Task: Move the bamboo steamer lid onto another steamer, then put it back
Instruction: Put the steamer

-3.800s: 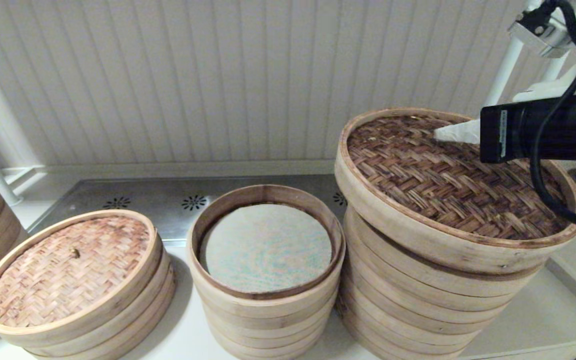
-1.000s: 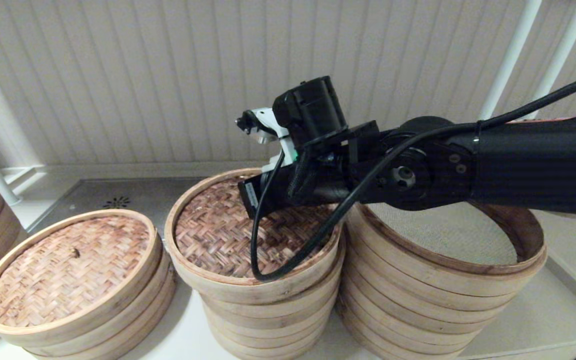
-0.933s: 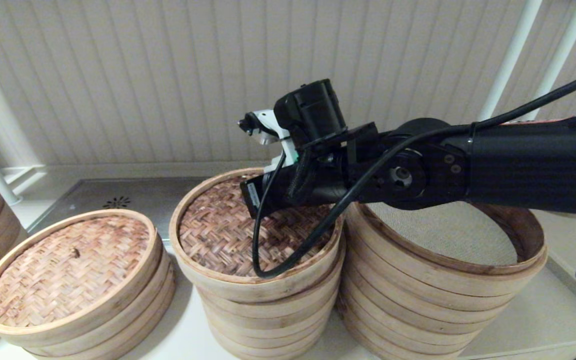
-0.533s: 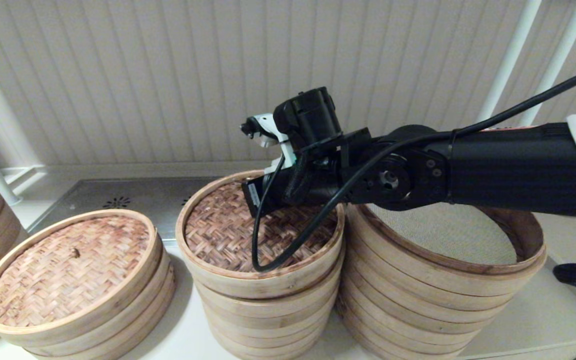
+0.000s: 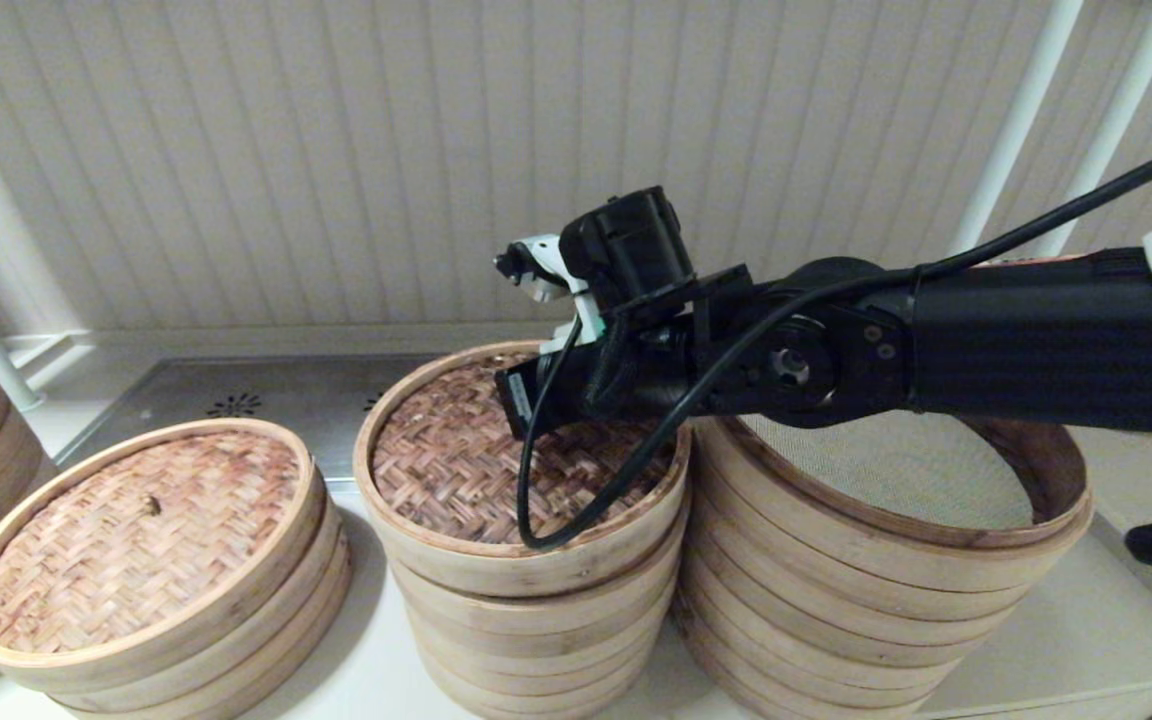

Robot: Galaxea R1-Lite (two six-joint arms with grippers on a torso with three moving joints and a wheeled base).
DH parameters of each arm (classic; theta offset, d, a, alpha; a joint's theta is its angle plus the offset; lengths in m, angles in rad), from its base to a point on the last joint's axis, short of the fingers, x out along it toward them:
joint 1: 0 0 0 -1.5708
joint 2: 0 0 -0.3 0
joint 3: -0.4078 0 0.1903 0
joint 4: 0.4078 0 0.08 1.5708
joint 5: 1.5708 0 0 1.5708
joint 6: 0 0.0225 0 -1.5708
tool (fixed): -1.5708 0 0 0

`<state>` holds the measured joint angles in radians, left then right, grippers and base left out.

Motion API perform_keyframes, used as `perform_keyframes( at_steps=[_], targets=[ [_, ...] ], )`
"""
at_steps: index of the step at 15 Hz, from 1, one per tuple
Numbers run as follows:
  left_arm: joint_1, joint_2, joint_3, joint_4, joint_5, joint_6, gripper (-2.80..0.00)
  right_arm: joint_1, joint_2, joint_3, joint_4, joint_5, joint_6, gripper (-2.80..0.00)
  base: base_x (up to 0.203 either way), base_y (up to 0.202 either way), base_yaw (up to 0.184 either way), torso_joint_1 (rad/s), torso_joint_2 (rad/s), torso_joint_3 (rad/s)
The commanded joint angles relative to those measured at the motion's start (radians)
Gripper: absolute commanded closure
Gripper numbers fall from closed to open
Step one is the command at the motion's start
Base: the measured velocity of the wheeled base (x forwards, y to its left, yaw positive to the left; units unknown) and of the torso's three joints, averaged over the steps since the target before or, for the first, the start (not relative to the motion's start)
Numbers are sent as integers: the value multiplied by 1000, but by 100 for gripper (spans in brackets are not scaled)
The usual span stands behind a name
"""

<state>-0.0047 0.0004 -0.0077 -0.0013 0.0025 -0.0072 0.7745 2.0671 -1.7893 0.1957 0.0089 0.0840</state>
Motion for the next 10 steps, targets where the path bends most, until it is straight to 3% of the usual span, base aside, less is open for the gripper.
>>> perform_keyframes(
  at_steps=[1, 10],
  targets=[
    [0, 1, 0, 0, 1, 0, 0, -6, -16, 4, 4, -1, 0, 0, 0, 0, 0, 0, 0, 0],
    [0, 0, 0, 0, 1, 0, 0, -23, -25, 18, 4, 0, 0, 0, 0, 0, 0, 0, 0, 0]
  ],
)
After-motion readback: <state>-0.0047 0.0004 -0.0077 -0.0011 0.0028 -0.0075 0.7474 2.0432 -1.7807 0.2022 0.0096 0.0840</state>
